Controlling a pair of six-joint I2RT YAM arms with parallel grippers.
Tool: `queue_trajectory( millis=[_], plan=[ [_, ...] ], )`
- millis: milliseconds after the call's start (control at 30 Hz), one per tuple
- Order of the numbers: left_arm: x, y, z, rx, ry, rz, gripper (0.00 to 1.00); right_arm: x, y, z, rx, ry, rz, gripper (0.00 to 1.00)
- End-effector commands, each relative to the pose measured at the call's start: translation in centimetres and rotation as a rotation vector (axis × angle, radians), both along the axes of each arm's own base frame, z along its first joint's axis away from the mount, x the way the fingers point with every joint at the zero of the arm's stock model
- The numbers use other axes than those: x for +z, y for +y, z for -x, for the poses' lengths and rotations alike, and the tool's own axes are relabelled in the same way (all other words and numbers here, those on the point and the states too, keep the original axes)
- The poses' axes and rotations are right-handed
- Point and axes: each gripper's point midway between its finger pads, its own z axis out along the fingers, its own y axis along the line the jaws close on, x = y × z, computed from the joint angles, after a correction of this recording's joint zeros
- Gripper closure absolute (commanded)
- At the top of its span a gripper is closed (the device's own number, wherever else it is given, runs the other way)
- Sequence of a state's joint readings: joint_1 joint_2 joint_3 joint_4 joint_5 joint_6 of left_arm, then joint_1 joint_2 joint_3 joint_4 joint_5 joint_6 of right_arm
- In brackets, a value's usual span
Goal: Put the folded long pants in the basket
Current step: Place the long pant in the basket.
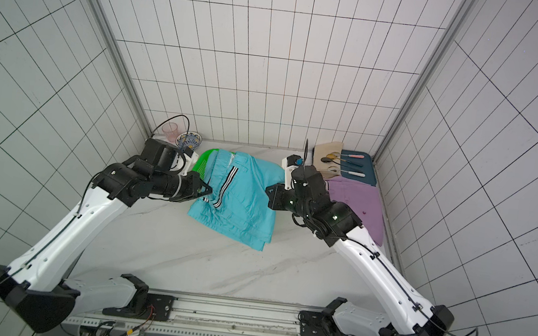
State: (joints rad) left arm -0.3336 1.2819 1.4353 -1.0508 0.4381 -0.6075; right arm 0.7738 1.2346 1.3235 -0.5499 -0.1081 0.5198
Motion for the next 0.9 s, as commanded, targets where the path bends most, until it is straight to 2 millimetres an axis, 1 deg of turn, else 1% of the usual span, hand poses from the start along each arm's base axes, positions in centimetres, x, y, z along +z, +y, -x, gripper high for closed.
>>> queue_trajectory(
  millis=[0,100,167,200,267,333,433,533,600,633,767,867],
  plan=[
    [2.0,0.9,-4.8,0.016,-0.079,0.101,1.0,2.1,-0.3,-3.5,-0.033,-0.105,0.026,1.0],
    [0.6,2.6,-8.8,0.079,-0.044,0.088,1.0,1.5,0.4,-6.8,-0.057,-0.108,-0.001,1.0],
    [-0.5,3.6,-11.0,0.108,-0.016,0.053,1.0,0.6,1.4,-8.6,-0.05,-0.086,-0.013,1.0],
    [-1.0,4.0,-11.9,0.117,0.004,0.039,1.0,-0.2,2.1,-9.5,-0.045,-0.067,-0.01,1.0],
    [-2.7,4.4,-12.9,0.112,0.088,0.024,1.0,-2.0,3.2,-11.1,-0.034,-0.021,0.0,1.0],
    [-4.8,4.6,-14.3,0.121,0.135,0.017,1.0,-4.0,4.0,-12.7,-0.026,0.022,0.009,1.0],
    [-8.2,4.6,-16.1,0.117,0.17,0.022,1.0,-7.2,4.6,-15.3,-0.024,0.059,0.013,1.0],
    [-10.9,4.4,-16.9,0.112,0.215,0.056,1.0,-10.3,4.7,-17.7,-0.025,0.102,0.019,1.0],
    [-11.9,4.4,-17.0,0.116,0.24,0.069,1.0,-12.3,4.4,-18.6,-0.034,0.145,0.027,1.0],
    [-12.2,4.4,-16.9,0.119,0.246,0.067,1.0,-13.2,4.3,-18.7,-0.033,0.167,0.022,1.0],
    [-13.3,5.5,-17.2,0.156,0.249,0.003,1.0,-15.1,3.6,-19.4,-0.045,0.188,0.019,1.0],
    [-14.8,6.0,-17.1,0.164,0.317,0.037,1.0,-15.9,3.3,-20.0,-0.043,0.216,0.001,1.0]
  ],
)
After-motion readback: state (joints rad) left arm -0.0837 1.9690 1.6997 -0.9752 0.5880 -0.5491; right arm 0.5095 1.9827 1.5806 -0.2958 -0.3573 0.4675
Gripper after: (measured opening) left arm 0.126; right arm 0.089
